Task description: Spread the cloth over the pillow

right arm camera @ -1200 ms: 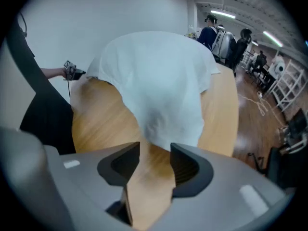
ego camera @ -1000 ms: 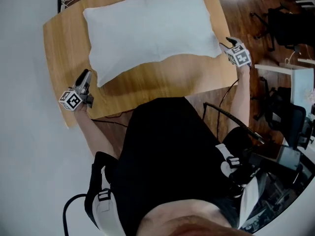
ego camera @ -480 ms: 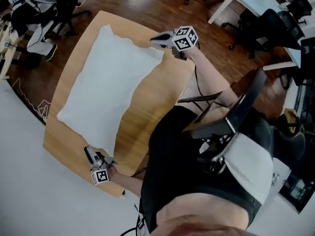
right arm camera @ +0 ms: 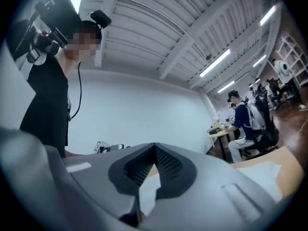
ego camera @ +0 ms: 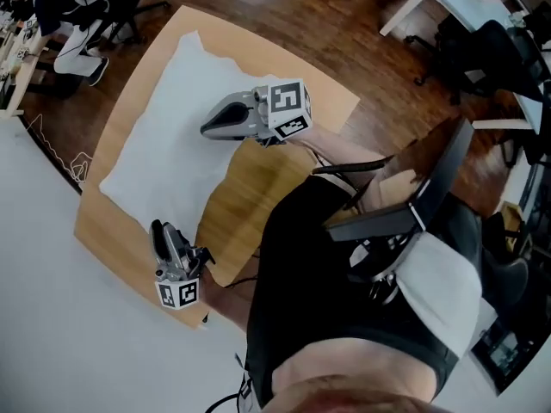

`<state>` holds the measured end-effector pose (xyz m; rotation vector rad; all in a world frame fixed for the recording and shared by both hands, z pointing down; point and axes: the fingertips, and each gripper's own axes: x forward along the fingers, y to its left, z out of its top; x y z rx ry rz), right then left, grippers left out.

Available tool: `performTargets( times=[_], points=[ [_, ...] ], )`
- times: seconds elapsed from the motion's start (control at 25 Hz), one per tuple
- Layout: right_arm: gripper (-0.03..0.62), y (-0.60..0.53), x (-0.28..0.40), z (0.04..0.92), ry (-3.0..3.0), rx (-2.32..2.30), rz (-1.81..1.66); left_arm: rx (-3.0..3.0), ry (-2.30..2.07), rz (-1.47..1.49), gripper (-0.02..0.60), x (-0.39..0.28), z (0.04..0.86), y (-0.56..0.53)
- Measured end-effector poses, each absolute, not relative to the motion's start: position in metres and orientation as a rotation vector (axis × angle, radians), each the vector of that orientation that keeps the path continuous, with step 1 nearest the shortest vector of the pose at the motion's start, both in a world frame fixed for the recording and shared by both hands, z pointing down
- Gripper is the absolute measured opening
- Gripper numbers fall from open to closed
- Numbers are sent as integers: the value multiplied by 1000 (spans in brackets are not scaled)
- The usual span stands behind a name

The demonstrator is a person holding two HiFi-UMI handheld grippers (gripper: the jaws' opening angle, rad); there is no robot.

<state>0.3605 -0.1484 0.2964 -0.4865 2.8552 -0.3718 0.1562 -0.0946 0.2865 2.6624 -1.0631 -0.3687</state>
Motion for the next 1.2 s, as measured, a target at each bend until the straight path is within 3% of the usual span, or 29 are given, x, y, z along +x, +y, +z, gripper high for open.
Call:
performTargets(
  times=[0.24,0.48,0.8,1.2],
  points=[
    [2,-83,314,322,2864,-189,-380,2575,-1035,-283,130,199,323,-66],
    [2,-69,318,299,2866,-247,-336,2633,-1023,-379,130,191,285,-47],
    [2,-12,294,269,2919,-394,-217,2685,-944,-514,130,145,259,20],
    [2,123,217,291,2967,-473,-414,2601,-865,-594,107,71,279,107]
  ],
)
